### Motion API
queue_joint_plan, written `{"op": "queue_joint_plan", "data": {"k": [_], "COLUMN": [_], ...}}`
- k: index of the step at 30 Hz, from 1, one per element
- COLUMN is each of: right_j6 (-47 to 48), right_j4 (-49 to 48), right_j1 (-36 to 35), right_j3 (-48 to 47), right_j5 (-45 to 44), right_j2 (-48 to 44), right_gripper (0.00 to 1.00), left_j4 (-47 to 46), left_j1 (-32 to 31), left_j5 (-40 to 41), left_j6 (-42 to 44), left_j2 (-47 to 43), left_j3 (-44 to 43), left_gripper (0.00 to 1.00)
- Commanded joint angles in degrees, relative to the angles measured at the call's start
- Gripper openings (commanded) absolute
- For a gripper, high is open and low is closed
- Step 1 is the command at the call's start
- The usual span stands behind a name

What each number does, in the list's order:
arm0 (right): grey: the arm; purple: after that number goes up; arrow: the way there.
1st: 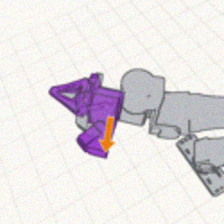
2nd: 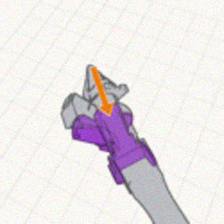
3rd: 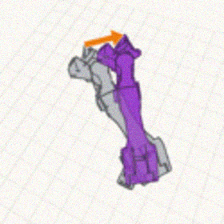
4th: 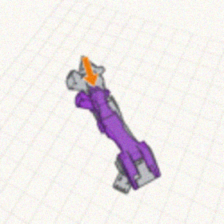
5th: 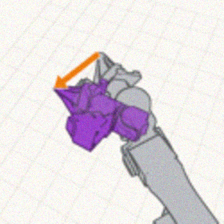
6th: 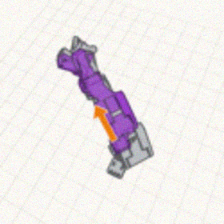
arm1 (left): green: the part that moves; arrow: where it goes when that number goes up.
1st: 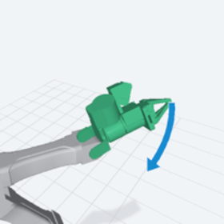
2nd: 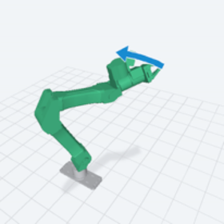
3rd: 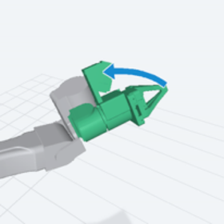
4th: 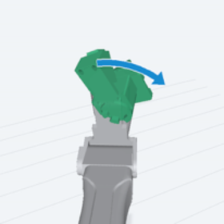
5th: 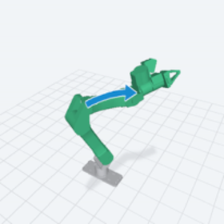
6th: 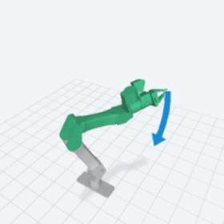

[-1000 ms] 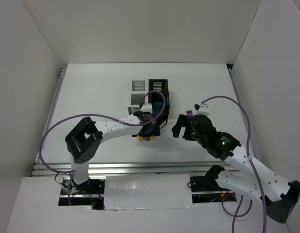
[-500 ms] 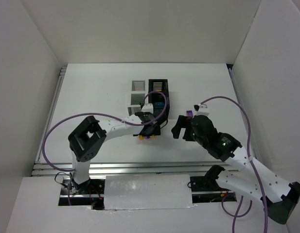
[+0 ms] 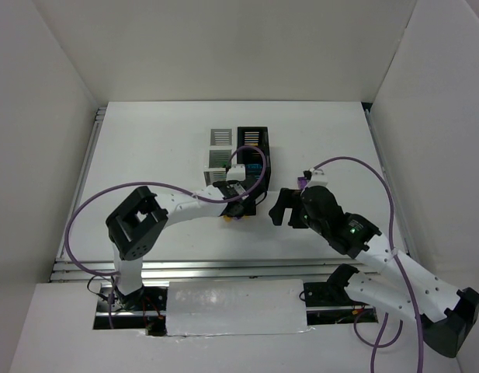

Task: Sort the legos into containers by color

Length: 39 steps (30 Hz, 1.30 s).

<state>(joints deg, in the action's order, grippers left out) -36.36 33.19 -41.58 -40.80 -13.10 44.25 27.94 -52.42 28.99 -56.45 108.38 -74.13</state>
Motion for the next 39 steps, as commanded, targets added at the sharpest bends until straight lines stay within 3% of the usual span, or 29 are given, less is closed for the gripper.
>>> {"op": "queue_joint_plan", "data": {"k": [1, 3, 6, 12, 20, 28, 39], "right_j6": [0.4, 0.4, 0.6, 0.9, -1.5, -8.3, -18.1], "right_j4": [-3.7, -3.8, -4.0, -5.8, -16.6, -21.1, -28.5], "right_j1": [0.3, 0.4, 0.2, 0.3, 2.2, 7.0, 6.1], "right_j3": [0.4, 0.3, 0.3, 1.4, 7.7, 6.8, 4.2], "right_j5": [1.5, 1.5, 1.7, 3.2, 10.5, 16.0, 23.6], "right_j2": [0.2, 0.1, 0.0, 0.7, -0.2, 9.1, 17.7], "right_gripper": [1.0, 1.0, 1.0, 1.0, 1.0, 1.0, 0.95], "left_j4": [-0.8, -0.6, -0.6, -3.8, -9.7, -16.2, -24.4], "left_j1": [0.3, 0.3, 0.3, 0.3, 0.3, -0.1, -1.3], "left_j5": [-5.0, -5.1, -5.2, -6.7, -10.4, -15.1, -22.8], "left_j6": [-0.3, -0.4, -0.5, 0.2, 3.8, 8.3, 15.1], "left_j2": [2.5, 2.1, 0.6, -6.0, -16.3, -22.4, -28.0], "left_j3": [2.6, 3.0, 4.2, 9.1, 14.6, 19.9, 24.5], "left_gripper": [0.31, 0.14, 0.0, 0.0, 0.0, 0.0, 0.0]}}
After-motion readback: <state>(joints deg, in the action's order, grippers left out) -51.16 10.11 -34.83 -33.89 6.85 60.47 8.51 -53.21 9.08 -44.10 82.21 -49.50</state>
